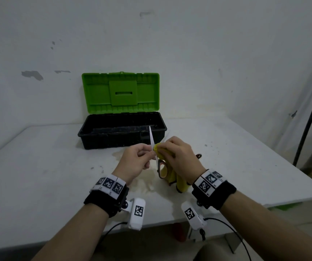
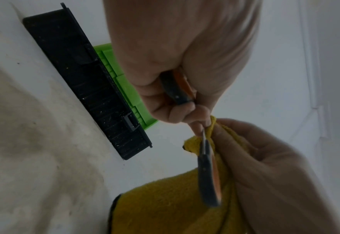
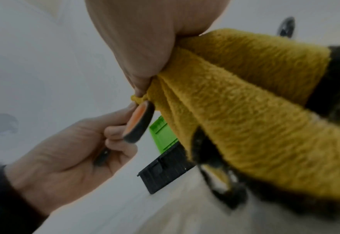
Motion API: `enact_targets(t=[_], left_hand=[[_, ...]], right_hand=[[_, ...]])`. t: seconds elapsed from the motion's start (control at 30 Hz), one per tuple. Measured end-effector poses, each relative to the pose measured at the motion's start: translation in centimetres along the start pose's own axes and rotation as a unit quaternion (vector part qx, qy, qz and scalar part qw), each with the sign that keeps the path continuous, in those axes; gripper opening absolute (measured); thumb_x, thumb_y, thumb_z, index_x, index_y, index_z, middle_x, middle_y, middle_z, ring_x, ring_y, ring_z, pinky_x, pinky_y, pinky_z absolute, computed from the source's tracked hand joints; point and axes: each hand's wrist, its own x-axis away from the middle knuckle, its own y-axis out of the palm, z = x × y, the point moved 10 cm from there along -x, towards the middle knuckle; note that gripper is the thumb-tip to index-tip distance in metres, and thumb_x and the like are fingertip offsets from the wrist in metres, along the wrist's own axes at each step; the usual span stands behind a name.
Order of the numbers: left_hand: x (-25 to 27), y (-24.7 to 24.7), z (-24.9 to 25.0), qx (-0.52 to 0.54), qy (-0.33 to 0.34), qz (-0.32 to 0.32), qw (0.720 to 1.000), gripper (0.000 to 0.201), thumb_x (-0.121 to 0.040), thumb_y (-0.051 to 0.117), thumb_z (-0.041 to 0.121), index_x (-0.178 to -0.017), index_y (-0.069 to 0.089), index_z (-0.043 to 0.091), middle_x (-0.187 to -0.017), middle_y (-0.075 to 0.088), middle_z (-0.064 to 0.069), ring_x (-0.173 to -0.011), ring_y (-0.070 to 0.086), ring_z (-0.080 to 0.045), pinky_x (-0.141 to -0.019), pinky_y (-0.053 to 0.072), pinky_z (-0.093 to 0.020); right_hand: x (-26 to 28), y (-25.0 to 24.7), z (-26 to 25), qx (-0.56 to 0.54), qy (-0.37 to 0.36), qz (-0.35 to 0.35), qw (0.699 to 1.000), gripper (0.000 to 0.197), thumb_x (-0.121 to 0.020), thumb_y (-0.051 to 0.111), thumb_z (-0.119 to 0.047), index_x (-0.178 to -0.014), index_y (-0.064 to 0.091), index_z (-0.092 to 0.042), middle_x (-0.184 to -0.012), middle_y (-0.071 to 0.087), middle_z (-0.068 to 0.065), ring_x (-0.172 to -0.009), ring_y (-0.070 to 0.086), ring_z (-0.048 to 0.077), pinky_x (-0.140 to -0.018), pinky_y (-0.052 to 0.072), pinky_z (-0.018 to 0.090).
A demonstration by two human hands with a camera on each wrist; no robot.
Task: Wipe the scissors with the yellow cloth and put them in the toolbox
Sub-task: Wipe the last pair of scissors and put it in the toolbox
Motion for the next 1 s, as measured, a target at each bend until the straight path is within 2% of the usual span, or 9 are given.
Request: enact_targets(t=[0.2,0.3,0.4,0.5,0.57,0.63,0.8,0.9,1.0], left_hand=[[0.2,-0.3,0.1,0.004,0.003,0.006,1.0,0.005,-0.095,0.065,0.007,-0.098,0.068,0.005,-0.076,0.072,-0.007,-0.052,0.051,-0.012,-0.051,0.044,-0.022],[0.0,-0.4,0.2,0.002,0.002,0.01,1.0,0.006,-0.095,0.066,0.009,-0.099,0.069,0.007,-0.076,0.073,-0.005,-0.053,0.052,-0.012,-0.052,0.045,-0.022],[0.1,0.2,0.5,-0.007,0.009,-0.008,1.0,0.005,-0.095,0.066,0.011,-0.095,0.071,0.013,-0.075,0.072,-0.006,-0.054,0.053,-0.011,-0.052,0.045,-0.02],[0.2,0.5,0.6,-0.03,0.016,-0.013,0.999,0.003,-0.094,0.068,0.012,-0.094,0.071,0.011,-0.075,0.072,-0.007,-0.055,0.054,-0.012,-0.053,0.046,-0.02],[0.3,0.1,0.3,-0.044,0.013,-0.005,0.999,0.005,-0.093,0.068,0.012,-0.094,0.07,0.007,-0.075,0.072,-0.008,-0.055,0.055,-0.013,-0.053,0.046,-0.021],[0.2,-0.3,-0.2,-0.045,0.003,0.003,0.999,0.007,-0.093,0.068,0.012,-0.097,0.07,0.006,-0.076,0.073,-0.008,-0.055,0.055,-0.013,-0.054,0.046,-0.022],[0.3,0.2,0.3,-0.041,0.008,-0.006,0.999,0.005,-0.095,0.066,0.012,-0.095,0.071,0.009,-0.077,0.072,-0.008,-0.055,0.055,-0.013,-0.053,0.046,-0.021],[0.5,-0.1,0.6,-0.058,0.018,-0.002,0.998,0.005,-0.095,0.066,0.011,-0.094,0.07,0.008,-0.08,0.072,-0.013,-0.055,0.055,-0.012,-0.053,0.046,-0.02],[0.5,-0.5,0.1,-0.067,0.009,0.006,0.998,0.005,-0.095,0.066,0.012,-0.096,0.07,0.009,-0.081,0.074,-0.011,-0.056,0.058,-0.011,-0.054,0.047,-0.021]], right_hand=[[-1.5,-3.8,4.4,0.002,0.105,0.108,0.989,0.013,-0.092,0.067,-0.019,-0.102,0.074,-0.017,-0.091,0.06,-0.001,-0.08,0.059,0.012,-0.075,0.053,0.035],[-1.0,-2.9,1.7,-0.009,0.057,0.078,0.995,0.012,-0.094,0.064,-0.02,-0.103,0.072,-0.018,-0.095,0.059,-0.003,-0.081,0.058,0.011,-0.075,0.052,0.029],[-0.4,-0.9,-0.5,0.002,-0.005,0.013,1.0,0.013,-0.095,0.062,-0.02,-0.103,0.071,-0.016,-0.094,0.058,0.001,-0.077,0.058,0.016,-0.069,0.052,0.031],[-1.2,-1.0,1.7,0.018,0.047,0.004,0.999,0.015,-0.096,0.06,-0.023,-0.104,0.072,-0.018,-0.096,0.059,0.0,-0.081,0.058,0.016,-0.074,0.053,0.037],[-1.8,-2.2,3.4,0.034,0.099,0.029,0.994,0.015,-0.096,0.06,-0.025,-0.104,0.072,-0.019,-0.097,0.059,-0.001,-0.084,0.058,0.016,-0.078,0.053,0.037],[-2.0,-3.3,3.5,0.03,0.106,0.062,0.992,0.016,-0.095,0.06,-0.024,-0.104,0.072,-0.018,-0.097,0.059,-0.001,-0.086,0.058,0.015,-0.079,0.052,0.035],[-0.8,0.8,0.4,0.006,0.044,-0.054,0.998,0.015,-0.096,0.058,-0.024,-0.102,0.072,-0.018,-0.097,0.058,-0.001,-0.082,0.059,0.017,-0.075,0.052,0.036],[-1.6,-0.5,3.0,0.023,0.106,-0.017,0.994,0.016,-0.097,0.058,-0.024,-0.102,0.072,-0.019,-0.096,0.057,-0.002,-0.083,0.057,0.015,-0.078,0.052,0.035],[-2.0,-2.7,4.5,0.036,0.144,0.045,0.988,0.014,-0.095,0.06,-0.023,-0.102,0.072,-0.019,-0.095,0.057,-0.002,-0.085,0.055,0.012,-0.08,0.051,0.031]])
